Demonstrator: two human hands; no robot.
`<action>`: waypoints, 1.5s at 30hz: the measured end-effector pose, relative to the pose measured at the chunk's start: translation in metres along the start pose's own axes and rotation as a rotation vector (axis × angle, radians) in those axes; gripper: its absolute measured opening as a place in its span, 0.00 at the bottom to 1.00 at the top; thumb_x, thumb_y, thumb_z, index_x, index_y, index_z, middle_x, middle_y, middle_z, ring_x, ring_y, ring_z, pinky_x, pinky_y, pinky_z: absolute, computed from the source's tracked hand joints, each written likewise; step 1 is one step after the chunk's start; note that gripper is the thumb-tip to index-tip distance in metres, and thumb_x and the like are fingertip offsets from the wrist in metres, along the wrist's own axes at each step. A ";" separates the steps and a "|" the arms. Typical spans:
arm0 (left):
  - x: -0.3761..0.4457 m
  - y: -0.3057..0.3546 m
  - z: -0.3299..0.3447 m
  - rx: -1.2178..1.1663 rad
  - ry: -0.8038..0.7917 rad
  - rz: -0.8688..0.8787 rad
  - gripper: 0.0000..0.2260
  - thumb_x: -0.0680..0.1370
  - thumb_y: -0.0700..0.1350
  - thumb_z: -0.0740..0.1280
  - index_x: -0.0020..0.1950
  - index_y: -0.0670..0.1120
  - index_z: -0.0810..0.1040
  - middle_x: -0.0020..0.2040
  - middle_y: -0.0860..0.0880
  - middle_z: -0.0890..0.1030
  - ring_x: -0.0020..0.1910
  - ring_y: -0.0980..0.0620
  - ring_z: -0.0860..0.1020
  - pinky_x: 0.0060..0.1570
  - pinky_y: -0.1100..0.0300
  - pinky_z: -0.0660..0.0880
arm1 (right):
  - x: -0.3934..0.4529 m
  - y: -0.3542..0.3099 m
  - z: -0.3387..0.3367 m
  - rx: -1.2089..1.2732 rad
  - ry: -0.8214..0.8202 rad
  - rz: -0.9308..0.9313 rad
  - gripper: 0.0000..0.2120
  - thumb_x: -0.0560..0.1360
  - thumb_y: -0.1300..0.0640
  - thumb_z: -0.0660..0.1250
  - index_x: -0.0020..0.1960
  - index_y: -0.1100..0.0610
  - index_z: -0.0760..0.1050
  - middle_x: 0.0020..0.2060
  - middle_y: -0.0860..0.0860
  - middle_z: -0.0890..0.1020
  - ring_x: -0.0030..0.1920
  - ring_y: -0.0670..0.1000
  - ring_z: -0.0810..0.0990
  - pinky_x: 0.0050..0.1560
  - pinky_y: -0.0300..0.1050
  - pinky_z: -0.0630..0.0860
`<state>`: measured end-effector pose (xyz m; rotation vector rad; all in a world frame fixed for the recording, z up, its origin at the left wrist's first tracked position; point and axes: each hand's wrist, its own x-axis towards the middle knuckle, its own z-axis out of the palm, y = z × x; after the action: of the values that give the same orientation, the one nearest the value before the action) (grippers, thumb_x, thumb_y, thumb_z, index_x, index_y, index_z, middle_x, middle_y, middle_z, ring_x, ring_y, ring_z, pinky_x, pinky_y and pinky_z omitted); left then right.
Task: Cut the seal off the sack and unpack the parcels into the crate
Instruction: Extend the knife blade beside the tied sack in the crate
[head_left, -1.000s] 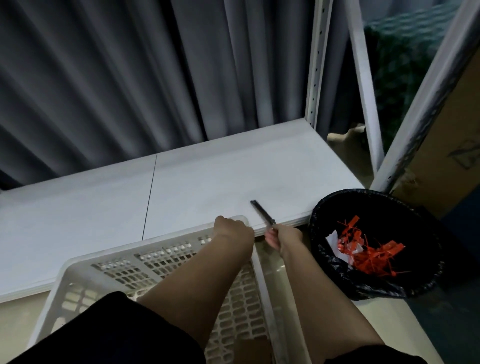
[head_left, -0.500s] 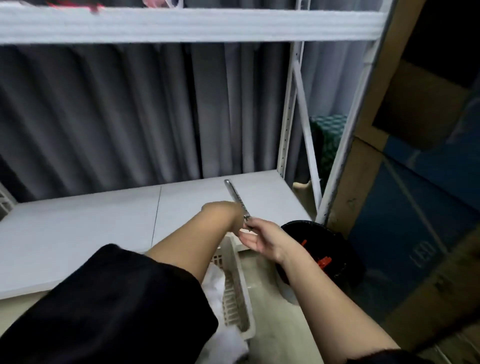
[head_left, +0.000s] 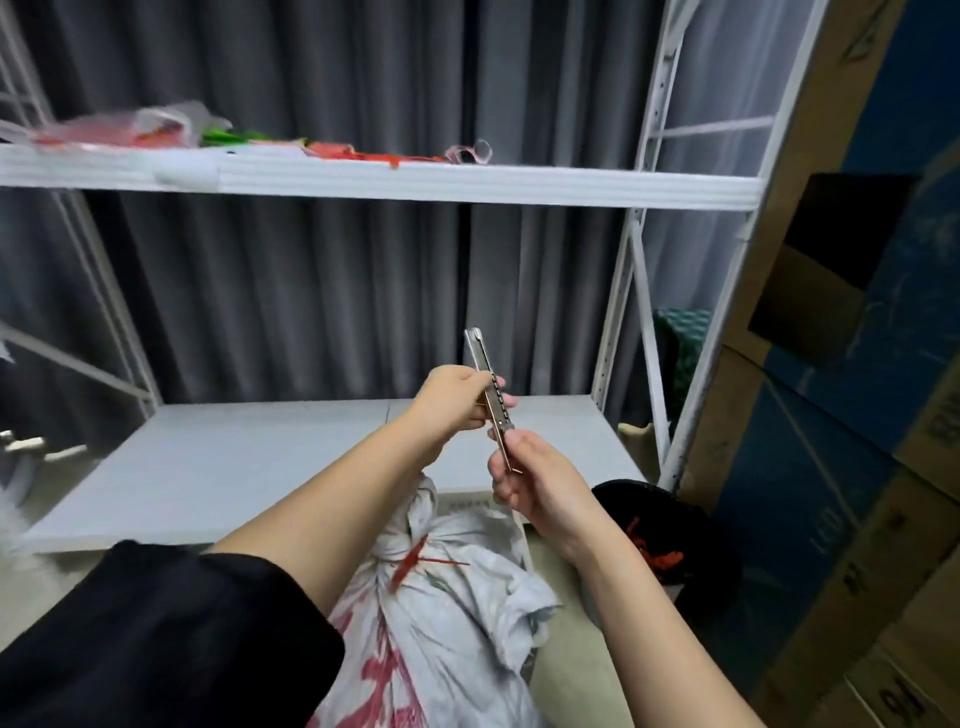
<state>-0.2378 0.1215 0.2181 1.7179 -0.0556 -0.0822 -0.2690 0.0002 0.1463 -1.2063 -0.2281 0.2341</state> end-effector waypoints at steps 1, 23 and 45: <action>-0.009 -0.002 -0.005 -0.069 -0.002 0.017 0.09 0.80 0.40 0.57 0.49 0.40 0.77 0.39 0.46 0.84 0.31 0.55 0.81 0.43 0.59 0.77 | -0.006 0.001 0.006 -0.027 -0.037 -0.002 0.08 0.82 0.55 0.55 0.54 0.59 0.69 0.28 0.49 0.77 0.24 0.45 0.71 0.27 0.34 0.69; -0.107 -0.053 -0.045 -0.240 -0.078 -0.017 0.14 0.83 0.43 0.56 0.61 0.37 0.75 0.48 0.41 0.84 0.34 0.57 0.84 0.36 0.66 0.79 | -0.063 0.053 0.074 0.045 -0.049 0.047 0.12 0.81 0.55 0.54 0.48 0.62 0.72 0.27 0.52 0.74 0.23 0.46 0.68 0.24 0.35 0.66; -0.140 -0.103 -0.068 -0.675 -0.166 -0.051 0.12 0.80 0.42 0.57 0.55 0.40 0.77 0.51 0.39 0.84 0.48 0.45 0.84 0.39 0.58 0.82 | -0.094 0.087 0.096 0.251 -0.072 0.147 0.16 0.74 0.46 0.60 0.37 0.60 0.70 0.17 0.48 0.61 0.16 0.42 0.55 0.19 0.34 0.51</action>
<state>-0.3721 0.2155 0.1299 1.0349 -0.0947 -0.2517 -0.3926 0.0873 0.0921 -0.9665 -0.1670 0.4230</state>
